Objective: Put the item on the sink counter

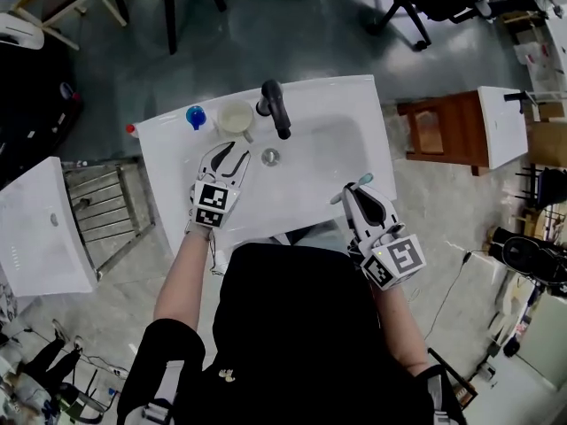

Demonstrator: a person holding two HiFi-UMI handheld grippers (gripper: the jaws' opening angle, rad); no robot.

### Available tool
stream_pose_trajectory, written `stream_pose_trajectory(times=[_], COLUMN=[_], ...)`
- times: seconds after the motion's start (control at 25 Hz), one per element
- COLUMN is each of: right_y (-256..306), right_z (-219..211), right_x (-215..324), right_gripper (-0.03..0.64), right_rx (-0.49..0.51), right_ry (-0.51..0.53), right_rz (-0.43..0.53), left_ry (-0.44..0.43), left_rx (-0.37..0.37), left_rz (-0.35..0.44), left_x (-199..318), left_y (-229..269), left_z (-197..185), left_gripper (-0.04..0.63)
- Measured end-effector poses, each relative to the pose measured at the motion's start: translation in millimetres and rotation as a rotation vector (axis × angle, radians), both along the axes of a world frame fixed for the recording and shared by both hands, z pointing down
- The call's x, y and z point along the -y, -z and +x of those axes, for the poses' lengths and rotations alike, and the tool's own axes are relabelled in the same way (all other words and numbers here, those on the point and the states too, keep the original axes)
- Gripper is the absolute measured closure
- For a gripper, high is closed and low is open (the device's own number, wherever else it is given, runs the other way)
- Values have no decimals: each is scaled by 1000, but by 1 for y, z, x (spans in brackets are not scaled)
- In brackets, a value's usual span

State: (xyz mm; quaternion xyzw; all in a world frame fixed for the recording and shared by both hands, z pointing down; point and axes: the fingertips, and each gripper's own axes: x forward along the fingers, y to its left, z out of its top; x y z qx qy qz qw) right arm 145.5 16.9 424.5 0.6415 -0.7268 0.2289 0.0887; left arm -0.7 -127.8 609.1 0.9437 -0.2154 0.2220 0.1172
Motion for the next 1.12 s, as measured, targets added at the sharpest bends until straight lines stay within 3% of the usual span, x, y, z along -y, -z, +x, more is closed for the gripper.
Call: stream_pose_trajectory(times=[0.24,0.68,1.12], right_y=[14,31,25], right_z=[-28,-115,-154], right_x=[37,119,182], right_gripper=[571,571,571], right_rx=[27,99,74], right_ry=[102,297,320], right_rz=[31,89,81], left_ry=[81,283,384], left_rx=[-27,-93,-90], left_rz=[10,17,-25], left_x=[-11,-27,-43], left_y=[23,70,67], left_z=[-34,-103,-143], left_gripper=[445,546,554])
